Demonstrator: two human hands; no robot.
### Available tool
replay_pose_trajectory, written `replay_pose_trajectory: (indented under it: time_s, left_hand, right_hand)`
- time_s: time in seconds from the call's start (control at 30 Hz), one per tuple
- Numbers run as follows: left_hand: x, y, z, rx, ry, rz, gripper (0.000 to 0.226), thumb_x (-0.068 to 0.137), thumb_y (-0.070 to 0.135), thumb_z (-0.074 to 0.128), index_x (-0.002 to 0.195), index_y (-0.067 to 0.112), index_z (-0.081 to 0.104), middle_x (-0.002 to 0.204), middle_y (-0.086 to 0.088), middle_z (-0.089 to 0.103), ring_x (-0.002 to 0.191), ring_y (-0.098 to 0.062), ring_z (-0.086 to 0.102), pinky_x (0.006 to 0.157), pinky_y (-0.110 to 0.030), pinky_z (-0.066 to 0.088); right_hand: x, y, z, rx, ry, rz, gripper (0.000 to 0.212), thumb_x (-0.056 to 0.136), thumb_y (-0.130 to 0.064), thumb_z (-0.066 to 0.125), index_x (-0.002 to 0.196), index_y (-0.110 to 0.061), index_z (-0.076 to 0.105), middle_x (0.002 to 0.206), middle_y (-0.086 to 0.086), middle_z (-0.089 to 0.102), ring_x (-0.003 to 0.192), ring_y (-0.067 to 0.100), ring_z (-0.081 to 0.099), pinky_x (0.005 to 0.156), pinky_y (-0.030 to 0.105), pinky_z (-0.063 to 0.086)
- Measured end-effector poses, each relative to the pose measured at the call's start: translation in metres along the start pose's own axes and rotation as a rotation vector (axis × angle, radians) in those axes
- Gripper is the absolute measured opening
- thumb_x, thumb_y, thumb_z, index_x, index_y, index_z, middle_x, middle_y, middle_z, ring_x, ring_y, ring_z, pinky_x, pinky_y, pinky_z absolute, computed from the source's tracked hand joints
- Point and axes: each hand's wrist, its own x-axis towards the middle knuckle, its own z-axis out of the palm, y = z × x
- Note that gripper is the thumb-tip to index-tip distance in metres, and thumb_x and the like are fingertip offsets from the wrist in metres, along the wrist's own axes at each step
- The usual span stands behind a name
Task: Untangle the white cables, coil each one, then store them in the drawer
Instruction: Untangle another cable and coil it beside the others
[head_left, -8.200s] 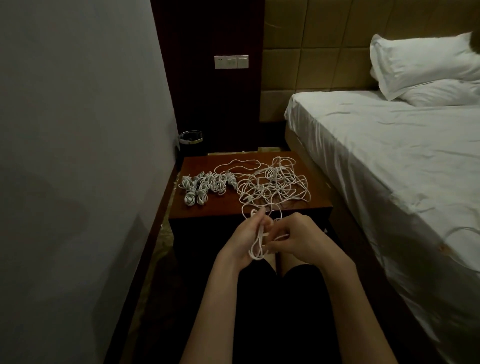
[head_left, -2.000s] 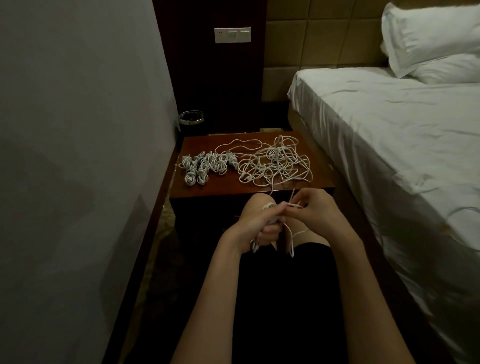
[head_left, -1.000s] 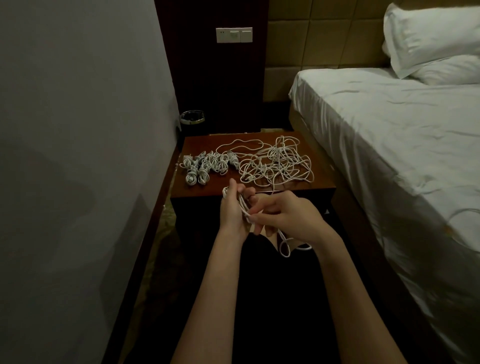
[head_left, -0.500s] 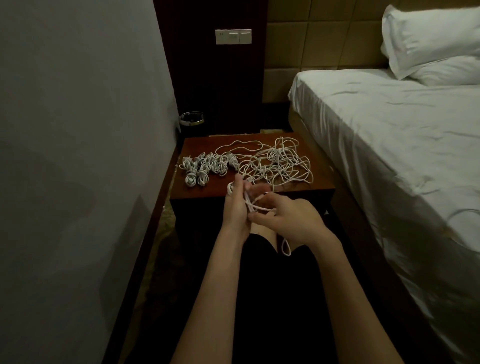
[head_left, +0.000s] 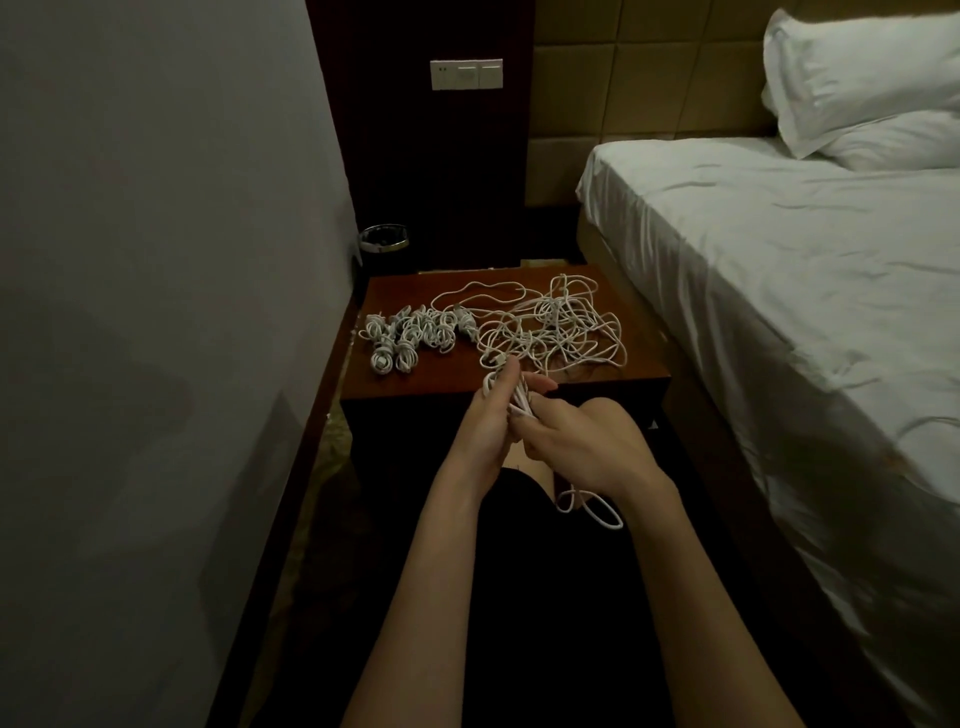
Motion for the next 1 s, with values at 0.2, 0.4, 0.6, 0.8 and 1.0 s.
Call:
replay_pose_trajectory:
  time_s: [0.2,0.4,0.6,0.8,1.0]
  left_hand:
    - [-0.002,0.001,0.003,-0.097,-0.008,-0.006,0.051,0.103,0.04,0.035,0.08,0.009,0.067,0.083,0.001,0.073,0.076,-0.009,0.068,0.069,-0.023,0.053]
    - [-0.009,0.007,0.003,-0.138,-0.101,-0.033,0.058,0.102,0.048,0.028,0.106,0.003,0.065,0.097,-0.013,0.069,0.054,-0.009,0.063,0.039,-0.017,0.041]
    - [-0.009,0.008,0.004,-0.169,-0.097,-0.031,0.063,0.101,0.051,0.029,0.081,0.013,0.074,0.092,-0.011,0.07,0.077,-0.019,0.064,0.04,-0.018,0.043]
    - [-0.002,0.003,-0.002,-0.293,0.046,0.007,0.041,0.103,0.035,0.038,0.076,0.013,0.058,0.066,-0.003,0.069,0.061,-0.018,0.066,0.059,-0.031,0.049]
    - [-0.001,0.006,-0.001,-0.502,0.101,-0.035,0.038,0.105,0.034,0.034,0.073,0.015,0.044,0.046,0.007,0.042,0.043,-0.009,0.055,0.049,-0.02,0.049]
  right_hand:
    - [0.0,0.005,0.001,0.156,0.034,-0.021,0.037,0.101,-0.013,0.044,0.064,-0.016,0.044,0.06,-0.003,0.043,0.041,-0.011,0.047,0.043,0.006,0.034]
    - [0.004,0.014,0.005,0.099,0.092,0.0,0.041,0.103,-0.03,0.041,0.065,-0.018,0.05,0.058,-0.009,0.048,0.047,-0.015,0.05,0.05,0.004,0.036]
    - [0.006,0.022,0.006,0.191,0.073,0.039,0.036,0.104,-0.027,0.036,0.083,-0.01,0.06,0.069,-0.001,0.056,0.057,-0.016,0.054,0.051,0.002,0.035]
    - [0.01,0.04,-0.004,0.266,-0.007,0.077,0.058,0.083,-0.075,0.041,0.095,-0.026,0.07,0.081,0.004,0.069,0.055,0.008,0.055,0.056,0.022,0.041]
    - [0.007,0.065,-0.02,0.473,0.006,-0.004,0.024,0.095,-0.027,0.054,0.092,-0.013,0.073,0.063,-0.001,0.052,0.045,0.003,0.039,0.044,0.014,0.032]
